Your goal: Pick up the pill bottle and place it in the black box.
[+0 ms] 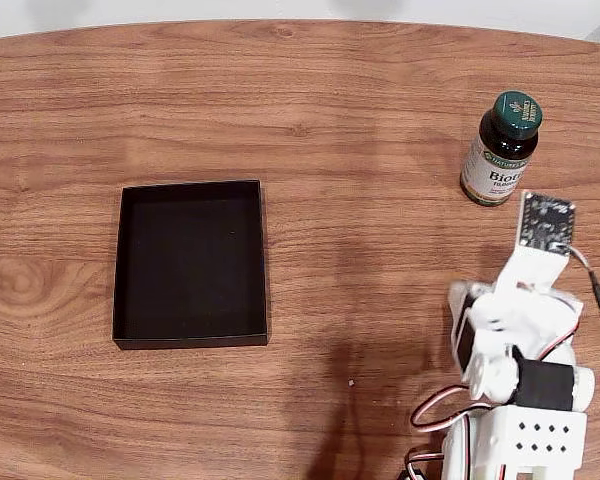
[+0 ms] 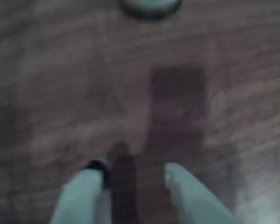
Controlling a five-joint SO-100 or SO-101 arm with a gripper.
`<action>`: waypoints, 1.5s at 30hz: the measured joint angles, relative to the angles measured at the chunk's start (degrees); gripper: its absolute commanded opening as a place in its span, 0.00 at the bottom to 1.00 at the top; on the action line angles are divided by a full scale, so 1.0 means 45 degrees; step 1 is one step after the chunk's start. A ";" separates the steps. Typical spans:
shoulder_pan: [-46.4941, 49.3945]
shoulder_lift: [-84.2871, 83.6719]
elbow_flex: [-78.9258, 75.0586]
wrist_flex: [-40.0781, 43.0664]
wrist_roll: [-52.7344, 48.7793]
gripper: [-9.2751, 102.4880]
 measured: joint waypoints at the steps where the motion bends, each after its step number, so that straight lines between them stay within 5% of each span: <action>1: 0.0117 -0.0195 0.0000 -0.0469 0.0059 0.36; 21: 0.2109 -0.6211 0.0000 -0.9961 0.0000 0.39; 45: 0.1797 -1.5742 -0.3828 -1.5801 -0.0078 0.45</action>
